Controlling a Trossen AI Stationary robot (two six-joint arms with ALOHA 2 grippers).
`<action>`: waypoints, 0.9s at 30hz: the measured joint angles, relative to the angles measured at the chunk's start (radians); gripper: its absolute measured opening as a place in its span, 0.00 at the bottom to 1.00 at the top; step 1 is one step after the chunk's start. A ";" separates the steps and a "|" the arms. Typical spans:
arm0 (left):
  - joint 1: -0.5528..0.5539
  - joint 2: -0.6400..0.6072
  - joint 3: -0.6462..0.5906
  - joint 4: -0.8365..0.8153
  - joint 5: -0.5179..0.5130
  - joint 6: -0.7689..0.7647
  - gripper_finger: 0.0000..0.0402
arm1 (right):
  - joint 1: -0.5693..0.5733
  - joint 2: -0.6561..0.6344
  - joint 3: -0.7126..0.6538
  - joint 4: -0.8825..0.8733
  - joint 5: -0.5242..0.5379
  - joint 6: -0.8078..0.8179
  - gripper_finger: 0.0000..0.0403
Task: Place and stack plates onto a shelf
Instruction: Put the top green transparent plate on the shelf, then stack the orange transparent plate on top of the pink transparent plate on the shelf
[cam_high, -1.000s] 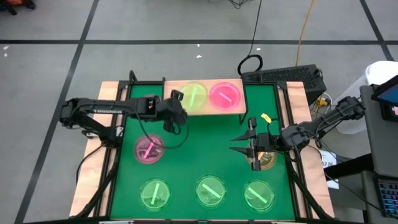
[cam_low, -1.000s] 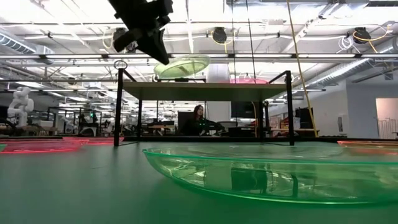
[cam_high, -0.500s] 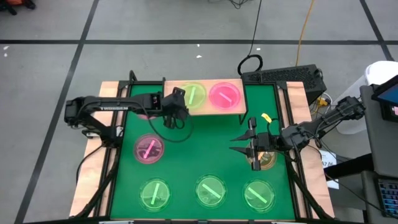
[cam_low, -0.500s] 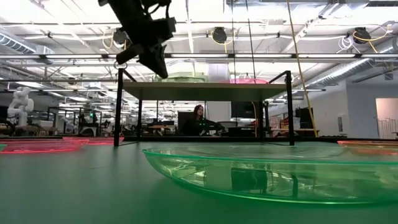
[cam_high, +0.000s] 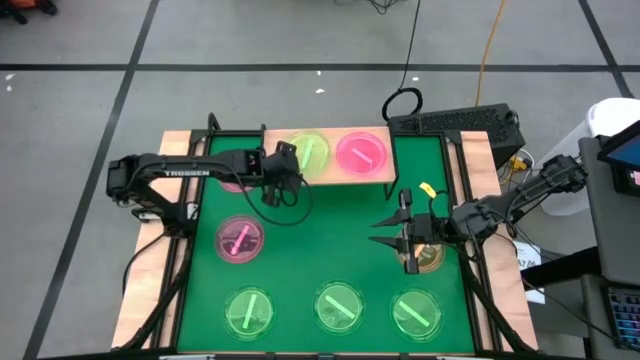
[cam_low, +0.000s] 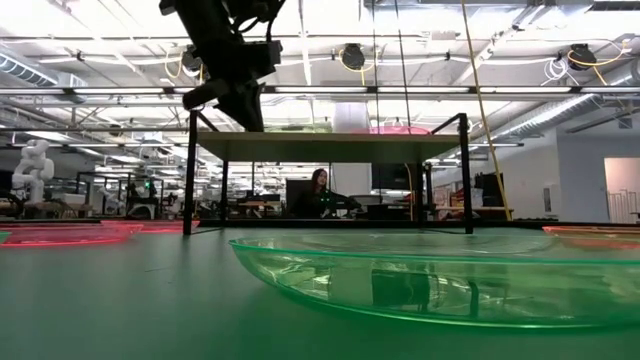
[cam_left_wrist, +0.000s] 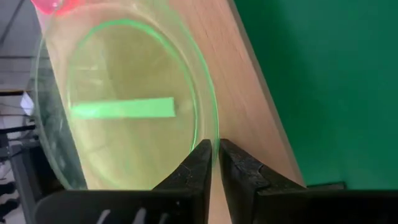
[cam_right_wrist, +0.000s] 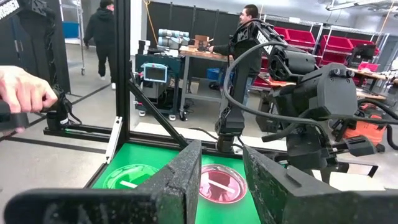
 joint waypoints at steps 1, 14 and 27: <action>0.000 -0.001 0.000 -0.002 -0.002 -0.003 0.11 | 0.000 0.000 0.000 0.000 0.000 -0.003 0.26; -0.006 -0.011 0.001 -0.048 -0.118 -0.037 0.21 | 0.000 0.000 0.000 0.000 0.000 -0.005 0.26; -0.093 -0.011 0.225 -0.207 -0.147 -0.123 0.21 | 0.000 0.000 0.000 -0.001 0.000 -0.005 0.26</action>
